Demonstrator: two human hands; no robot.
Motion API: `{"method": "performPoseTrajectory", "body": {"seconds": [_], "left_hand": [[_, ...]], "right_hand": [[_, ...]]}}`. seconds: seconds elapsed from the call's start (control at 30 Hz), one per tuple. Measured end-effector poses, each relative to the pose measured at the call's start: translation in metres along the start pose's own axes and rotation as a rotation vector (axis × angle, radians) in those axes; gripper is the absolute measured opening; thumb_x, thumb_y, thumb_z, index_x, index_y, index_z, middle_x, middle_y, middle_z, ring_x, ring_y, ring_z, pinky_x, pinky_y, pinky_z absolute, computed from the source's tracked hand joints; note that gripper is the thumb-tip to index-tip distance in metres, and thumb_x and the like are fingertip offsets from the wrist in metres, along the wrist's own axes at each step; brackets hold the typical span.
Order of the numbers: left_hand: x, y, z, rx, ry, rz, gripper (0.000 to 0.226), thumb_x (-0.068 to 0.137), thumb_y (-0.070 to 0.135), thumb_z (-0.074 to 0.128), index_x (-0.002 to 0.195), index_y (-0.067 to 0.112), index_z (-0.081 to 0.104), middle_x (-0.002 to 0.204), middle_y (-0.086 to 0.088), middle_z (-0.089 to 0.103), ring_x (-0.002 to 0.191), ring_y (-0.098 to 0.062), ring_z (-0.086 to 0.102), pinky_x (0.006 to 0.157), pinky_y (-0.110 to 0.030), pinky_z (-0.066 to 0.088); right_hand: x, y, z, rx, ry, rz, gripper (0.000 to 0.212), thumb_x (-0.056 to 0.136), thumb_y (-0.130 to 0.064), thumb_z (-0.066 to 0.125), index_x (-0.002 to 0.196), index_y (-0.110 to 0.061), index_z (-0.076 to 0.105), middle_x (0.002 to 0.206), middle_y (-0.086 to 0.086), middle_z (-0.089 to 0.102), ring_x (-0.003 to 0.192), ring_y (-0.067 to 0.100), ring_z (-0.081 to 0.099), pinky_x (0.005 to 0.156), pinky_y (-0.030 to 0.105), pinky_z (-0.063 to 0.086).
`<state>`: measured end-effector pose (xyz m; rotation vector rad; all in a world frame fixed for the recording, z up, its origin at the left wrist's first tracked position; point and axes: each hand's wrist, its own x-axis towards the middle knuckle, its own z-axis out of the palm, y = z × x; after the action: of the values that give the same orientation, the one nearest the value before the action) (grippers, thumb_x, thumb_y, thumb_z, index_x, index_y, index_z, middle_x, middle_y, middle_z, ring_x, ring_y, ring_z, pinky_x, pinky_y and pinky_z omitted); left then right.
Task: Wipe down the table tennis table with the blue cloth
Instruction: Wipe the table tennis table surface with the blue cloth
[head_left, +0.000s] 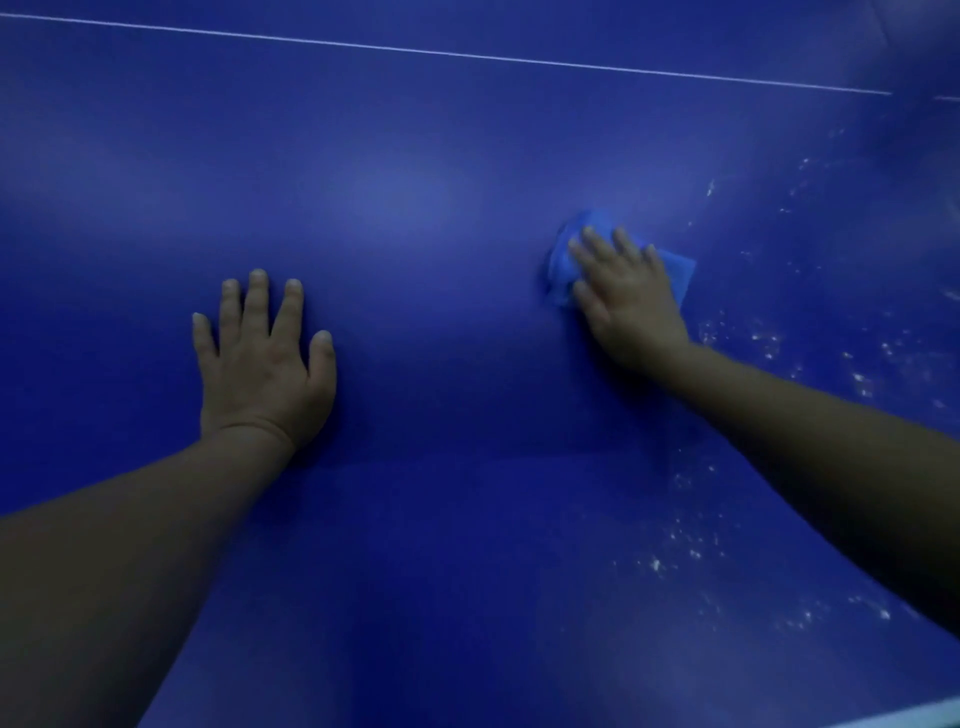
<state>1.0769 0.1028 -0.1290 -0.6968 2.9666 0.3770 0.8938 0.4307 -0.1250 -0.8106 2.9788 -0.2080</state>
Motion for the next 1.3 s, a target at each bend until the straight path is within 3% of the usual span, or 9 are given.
{"method": "performPoseTrajectory", "body": {"seconds": [0.17,0.27,0.37,0.5,0.67,0.8,1.03,1.17,1.3], "left_hand": [[-0.001,-0.001,0.001,-0.012,-0.004,0.008,0.065,0.102,0.05,0.024,0.16,0.021,0.016,0.169,-0.007,0.004,0.155,-0.025,-0.007,0.124,-0.052,-0.006],[0.002,-0.003,0.0,-0.001,-0.029,0.027,0.068,0.103,0.052,0.025,0.161,0.019,0.012,0.169,-0.007,0.0,0.155,-0.025,-0.01,0.123,-0.051,-0.009],[-0.001,-0.011,-0.007,-0.068,-0.086,0.11,0.071,0.102,0.053,0.023,0.161,0.014,0.016,0.169,-0.009,0.002,0.155,-0.024,-0.008,0.124,-0.048,-0.009],[-0.057,-0.031,-0.013,-0.151,-0.109,0.282,0.075,0.094,0.05,0.025,0.158,0.011,0.027,0.168,-0.009,0.009,0.156,-0.022,-0.003,0.124,-0.043,-0.007],[-0.145,-0.055,-0.006,-0.037,-0.036,0.502,0.066,0.098,0.045,0.029,0.155,0.013,0.034,0.166,-0.009,0.02,0.155,-0.025,0.008,0.123,-0.047,-0.005],[-0.172,-0.085,0.003,0.136,-0.074,0.585,0.064,0.1,0.047,0.026,0.154,0.015,0.037,0.165,-0.008,0.025,0.154,-0.027,0.015,0.122,-0.059,0.003],[-0.172,-0.09,0.005,0.079,-0.106,0.547,0.063,0.1,0.046,0.025,0.156,0.02,0.032,0.166,-0.006,0.021,0.155,-0.024,0.009,0.122,-0.058,0.0],[-0.173,-0.09,0.004,0.051,-0.118,0.534,0.063,0.099,0.046,0.025,0.156,0.02,0.032,0.166,-0.006,0.02,0.155,-0.024,0.007,0.123,-0.057,-0.003],[-0.173,-0.088,0.003,0.045,-0.116,0.529,0.064,0.098,0.046,0.023,0.157,0.021,0.031,0.167,-0.006,0.019,0.155,-0.023,0.005,0.123,-0.057,-0.002]], "right_hand": [[-0.183,-0.038,0.006,-0.06,-0.097,-0.449,0.05,0.107,-0.046,0.025,0.151,-0.027,0.036,0.162,0.002,0.029,0.15,0.035,0.023,0.121,0.053,0.016],[-0.207,-0.022,0.0,-0.091,-0.166,-0.609,0.048,0.107,-0.046,0.027,0.15,-0.028,0.037,0.161,0.003,0.031,0.149,0.034,0.023,0.12,0.052,0.016],[-0.162,-0.007,-0.001,-0.036,-0.065,-0.189,0.053,0.103,-0.049,0.027,0.152,-0.03,0.034,0.157,0.006,0.039,0.147,0.036,0.028,0.115,0.06,0.025],[-0.14,-0.045,0.0,0.056,-0.008,0.342,0.058,0.101,-0.047,0.025,0.157,-0.03,0.028,0.166,-0.003,0.019,0.154,0.028,0.009,0.122,0.053,0.006],[-0.251,-0.117,0.019,-0.013,-0.097,-0.212,0.051,0.104,-0.045,0.032,0.152,-0.029,0.038,0.163,0.001,0.029,0.152,0.033,0.018,0.12,0.058,0.016],[-0.288,-0.086,0.011,-0.084,-0.185,-0.512,0.05,0.107,-0.048,0.023,0.153,-0.031,0.033,0.164,0.0,0.025,0.152,0.032,0.016,0.121,0.054,0.014],[-0.235,-0.113,0.014,0.085,-0.016,0.299,0.058,0.1,-0.048,0.024,0.153,-0.028,0.038,0.164,-0.001,0.028,0.153,0.029,0.016,0.122,0.054,0.009],[-0.309,-0.158,0.023,0.018,-0.118,-0.081,0.051,0.105,-0.044,0.031,0.153,-0.028,0.036,0.164,0.0,0.026,0.154,0.03,0.013,0.122,0.056,0.012],[-0.336,-0.114,0.011,-0.061,-0.218,-0.4,0.052,0.103,-0.042,0.038,0.154,-0.031,0.03,0.164,0.001,0.025,0.153,0.032,0.013,0.123,0.054,0.011]]}}
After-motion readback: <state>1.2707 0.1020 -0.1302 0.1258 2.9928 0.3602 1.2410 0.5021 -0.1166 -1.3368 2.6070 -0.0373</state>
